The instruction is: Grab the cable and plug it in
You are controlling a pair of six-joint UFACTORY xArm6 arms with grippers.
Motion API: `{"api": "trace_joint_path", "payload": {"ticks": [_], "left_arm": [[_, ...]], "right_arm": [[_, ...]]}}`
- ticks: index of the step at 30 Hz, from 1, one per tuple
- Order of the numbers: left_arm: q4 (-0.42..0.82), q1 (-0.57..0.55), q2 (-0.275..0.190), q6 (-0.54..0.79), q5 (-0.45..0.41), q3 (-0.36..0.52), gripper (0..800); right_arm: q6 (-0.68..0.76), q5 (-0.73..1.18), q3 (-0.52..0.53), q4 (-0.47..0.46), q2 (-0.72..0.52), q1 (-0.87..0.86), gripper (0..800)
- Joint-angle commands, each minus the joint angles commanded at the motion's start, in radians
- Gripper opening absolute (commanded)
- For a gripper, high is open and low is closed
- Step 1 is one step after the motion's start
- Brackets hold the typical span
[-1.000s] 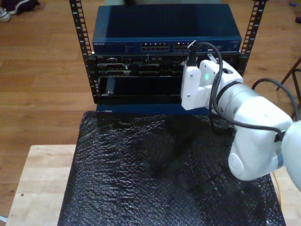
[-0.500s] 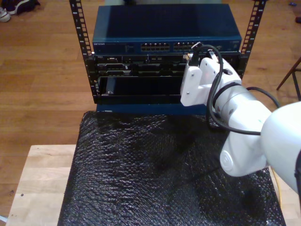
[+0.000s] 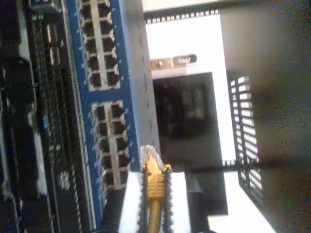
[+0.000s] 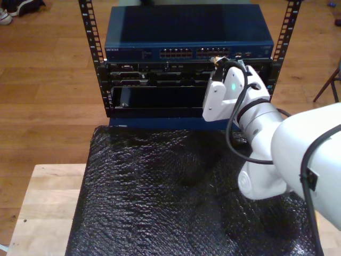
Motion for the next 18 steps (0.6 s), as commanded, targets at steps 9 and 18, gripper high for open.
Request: {"api": "trace_joint_path", "payload": {"ticks": [9, 18], "left_arm": [[0.000, 0.000, 0.000, 0.000, 0.000, 0.000, 800], [0.000, 0.000, 0.000, 0.000, 0.000, 0.000, 800]], "right_arm": [[-0.071, -0.048, -0.052, 0.144, 0.069, 0.069, 0], [-0.150, -0.084, -0.155, 0.302, 0.138, 0.112, 0]]}}
